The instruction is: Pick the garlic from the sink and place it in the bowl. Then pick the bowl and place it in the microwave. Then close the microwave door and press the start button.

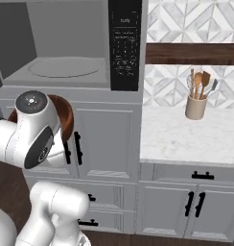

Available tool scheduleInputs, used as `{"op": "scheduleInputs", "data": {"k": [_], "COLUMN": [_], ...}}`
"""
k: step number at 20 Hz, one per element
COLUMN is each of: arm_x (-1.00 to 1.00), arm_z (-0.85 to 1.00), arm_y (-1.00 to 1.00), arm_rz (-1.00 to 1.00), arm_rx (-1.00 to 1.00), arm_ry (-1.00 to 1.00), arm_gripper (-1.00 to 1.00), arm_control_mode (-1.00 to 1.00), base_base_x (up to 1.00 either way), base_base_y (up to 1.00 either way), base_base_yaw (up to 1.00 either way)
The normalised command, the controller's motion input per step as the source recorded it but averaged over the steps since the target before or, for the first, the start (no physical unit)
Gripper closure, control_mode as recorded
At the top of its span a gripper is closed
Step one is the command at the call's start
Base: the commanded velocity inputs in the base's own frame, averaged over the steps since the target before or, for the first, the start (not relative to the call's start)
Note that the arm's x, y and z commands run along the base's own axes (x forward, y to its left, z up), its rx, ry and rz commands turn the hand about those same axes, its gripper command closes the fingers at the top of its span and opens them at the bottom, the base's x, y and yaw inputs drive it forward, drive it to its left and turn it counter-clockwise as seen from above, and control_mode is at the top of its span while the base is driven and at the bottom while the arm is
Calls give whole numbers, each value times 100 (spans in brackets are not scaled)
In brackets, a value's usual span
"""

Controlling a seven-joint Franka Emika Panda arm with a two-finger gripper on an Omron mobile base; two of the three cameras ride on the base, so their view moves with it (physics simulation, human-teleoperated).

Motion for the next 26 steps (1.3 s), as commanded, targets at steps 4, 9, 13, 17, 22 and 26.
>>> {"op": "scheduleInputs", "data": {"k": [4, 9, 13, 17, 22, 26], "arm_x": [0, 0, 0, 0, 0, 0], "arm_z": [0, 0, 0, 0, 0, 0], "arm_y": [0, 0, 0, 0, 0, 0], "arm_rz": [0, 0, 0, 0, 0, 0], "arm_rx": [0, 0, 0, 0, 0, 0], "arm_ry": [0, 0, 0, 0, 0, 0], "arm_gripper": [100, 100, 100, 100, 100, 100], "arm_control_mode": [100, 100, 100, 100, 100, 100], "base_base_x": [39, 34, 29, 31, 26, 39], "base_base_y": [0, 0, 0, 0, 0, 0], "base_base_yaw": [9, 9, 9, 9, 8, 6]}}
